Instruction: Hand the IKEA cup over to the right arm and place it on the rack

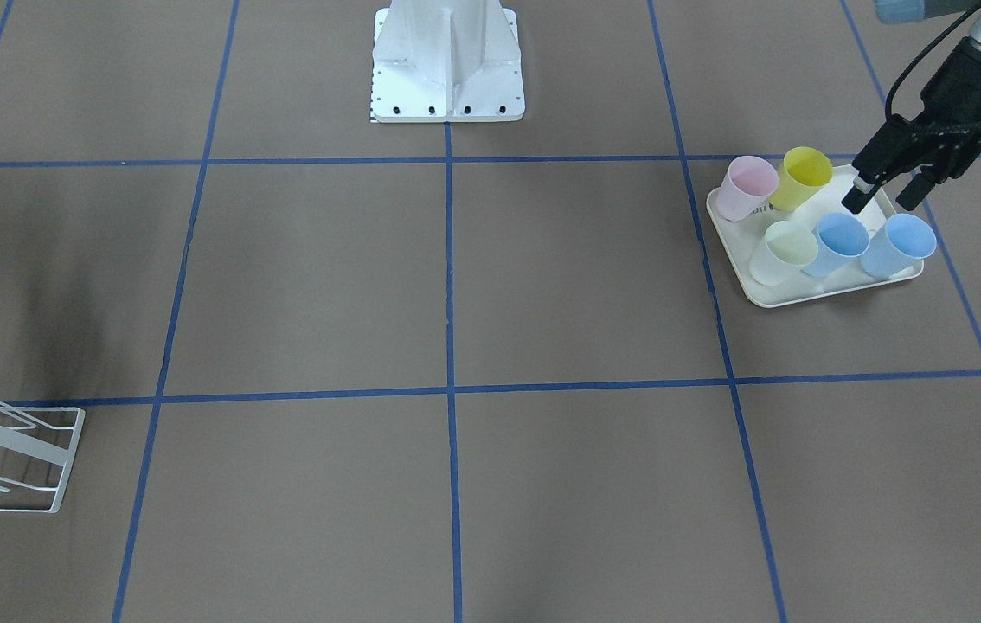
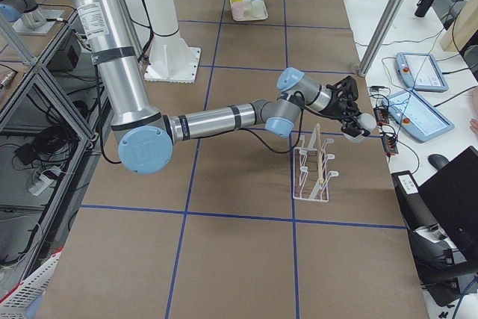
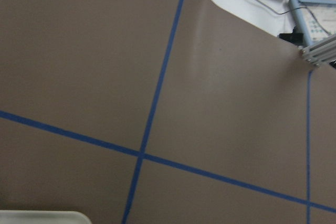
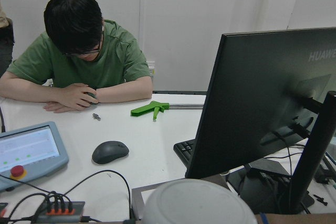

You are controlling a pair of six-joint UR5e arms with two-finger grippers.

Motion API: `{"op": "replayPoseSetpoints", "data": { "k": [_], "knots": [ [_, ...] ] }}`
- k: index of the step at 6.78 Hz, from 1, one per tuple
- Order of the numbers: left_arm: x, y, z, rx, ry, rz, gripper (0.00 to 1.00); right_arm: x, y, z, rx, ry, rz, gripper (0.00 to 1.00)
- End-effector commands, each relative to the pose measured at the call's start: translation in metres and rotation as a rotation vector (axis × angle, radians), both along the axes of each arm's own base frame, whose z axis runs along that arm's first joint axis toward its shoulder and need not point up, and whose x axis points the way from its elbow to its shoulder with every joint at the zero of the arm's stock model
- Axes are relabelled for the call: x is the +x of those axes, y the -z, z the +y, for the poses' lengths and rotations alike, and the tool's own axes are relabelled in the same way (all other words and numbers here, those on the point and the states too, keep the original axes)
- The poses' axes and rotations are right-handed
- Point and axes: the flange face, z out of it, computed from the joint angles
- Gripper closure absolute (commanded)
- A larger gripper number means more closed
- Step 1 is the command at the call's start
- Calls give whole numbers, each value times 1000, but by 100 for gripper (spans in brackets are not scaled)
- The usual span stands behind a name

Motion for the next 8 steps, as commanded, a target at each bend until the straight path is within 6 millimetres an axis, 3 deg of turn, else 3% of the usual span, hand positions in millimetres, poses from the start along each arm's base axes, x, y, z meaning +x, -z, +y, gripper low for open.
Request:
{"op": "replayPoseSetpoints", "data": {
  "k": [1, 5, 8],
  "knots": [
    [-6, 1, 13, 13, -16, -14, 0, 14, -75, 6, 38, 0, 7, 100],
    [-7, 0, 14, 10, -18, -14, 0, 19, -97, 23, 29, 2, 11, 100],
    [-7, -3, 15, 4, -18, -17, 0, 2, -112, 39, 7, 39, 16, 100]
  ]
}}
